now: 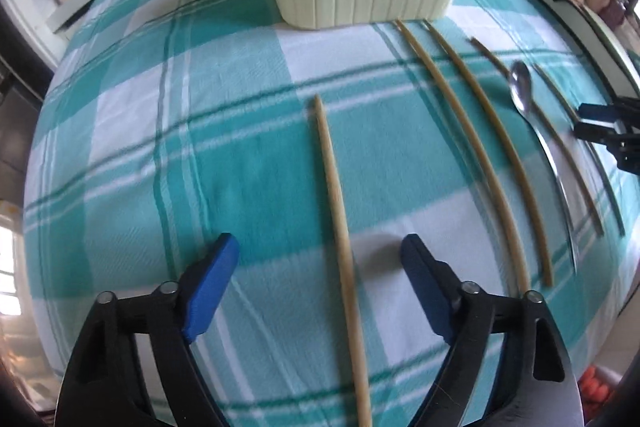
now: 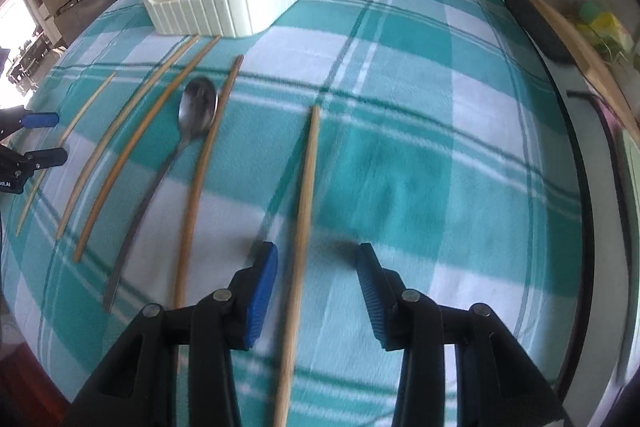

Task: Organize utensils
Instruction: 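Grasp the separated chopstick with the left gripper and lift it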

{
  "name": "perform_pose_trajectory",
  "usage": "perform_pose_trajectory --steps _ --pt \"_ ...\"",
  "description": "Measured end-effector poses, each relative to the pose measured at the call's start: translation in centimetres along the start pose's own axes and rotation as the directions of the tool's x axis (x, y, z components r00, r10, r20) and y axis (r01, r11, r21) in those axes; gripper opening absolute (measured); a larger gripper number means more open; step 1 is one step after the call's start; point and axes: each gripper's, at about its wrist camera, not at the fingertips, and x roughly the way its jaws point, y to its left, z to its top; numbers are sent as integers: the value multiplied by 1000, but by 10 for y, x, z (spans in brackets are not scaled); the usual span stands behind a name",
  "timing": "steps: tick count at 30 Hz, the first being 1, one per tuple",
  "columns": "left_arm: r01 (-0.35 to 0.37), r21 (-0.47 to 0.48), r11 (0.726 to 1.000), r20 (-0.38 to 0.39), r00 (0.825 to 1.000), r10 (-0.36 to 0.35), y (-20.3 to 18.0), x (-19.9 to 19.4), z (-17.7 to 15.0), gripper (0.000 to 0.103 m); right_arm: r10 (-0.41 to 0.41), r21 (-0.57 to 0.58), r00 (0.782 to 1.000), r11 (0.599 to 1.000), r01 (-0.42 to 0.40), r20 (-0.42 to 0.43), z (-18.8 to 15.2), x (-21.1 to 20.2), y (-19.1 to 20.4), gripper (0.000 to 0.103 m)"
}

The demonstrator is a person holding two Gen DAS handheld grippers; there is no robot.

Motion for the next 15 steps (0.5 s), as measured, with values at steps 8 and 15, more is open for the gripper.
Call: perform_pose_trajectory --steps 8,15 --pt "32 -17 999 61 998 -31 -5 -3 22 6 12 61 999 998 -14 41 37 11 1 7" --pt "105 -29 994 304 948 -91 6 -95 -3 5 44 84 968 994 -67 247 22 -66 3 7"
